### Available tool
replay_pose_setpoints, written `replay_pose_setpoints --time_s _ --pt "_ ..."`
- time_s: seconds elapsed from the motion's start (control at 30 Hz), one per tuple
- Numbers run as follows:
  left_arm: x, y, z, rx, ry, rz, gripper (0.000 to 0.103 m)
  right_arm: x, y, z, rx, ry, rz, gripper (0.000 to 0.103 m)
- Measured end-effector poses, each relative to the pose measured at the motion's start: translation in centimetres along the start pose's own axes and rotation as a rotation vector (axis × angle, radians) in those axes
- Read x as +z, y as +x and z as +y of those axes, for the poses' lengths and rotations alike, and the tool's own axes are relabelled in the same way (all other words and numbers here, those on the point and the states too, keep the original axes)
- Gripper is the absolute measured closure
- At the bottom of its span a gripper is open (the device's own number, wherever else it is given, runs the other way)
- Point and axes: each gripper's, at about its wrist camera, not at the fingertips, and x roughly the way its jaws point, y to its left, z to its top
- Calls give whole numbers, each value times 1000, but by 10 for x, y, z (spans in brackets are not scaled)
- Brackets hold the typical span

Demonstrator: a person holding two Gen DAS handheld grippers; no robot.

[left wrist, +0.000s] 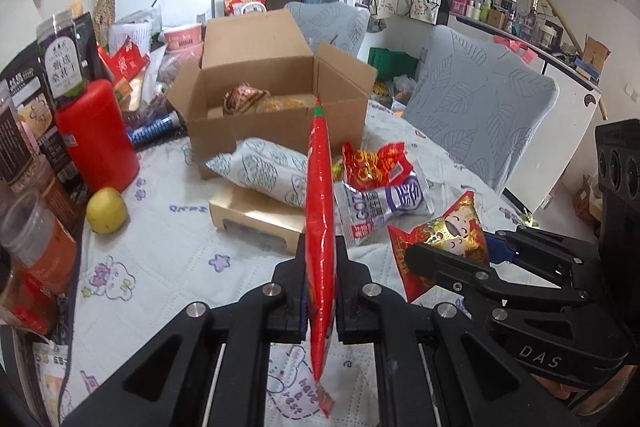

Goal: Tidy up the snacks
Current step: 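Carry the red stick snack with the left gripper while the right carries the candy pack over the box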

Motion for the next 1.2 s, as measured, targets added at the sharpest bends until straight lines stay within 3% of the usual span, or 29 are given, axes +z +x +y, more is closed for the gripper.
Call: replay_pose_setpoints --time_s 0.57,1.2 --pt "63 -6 18 -13 13 -111 94 78 -1 20 -8 -94 -106 67" --pt "161 42 38 -3 60 -208 94 179 30 7 -27 -162 -219 68"
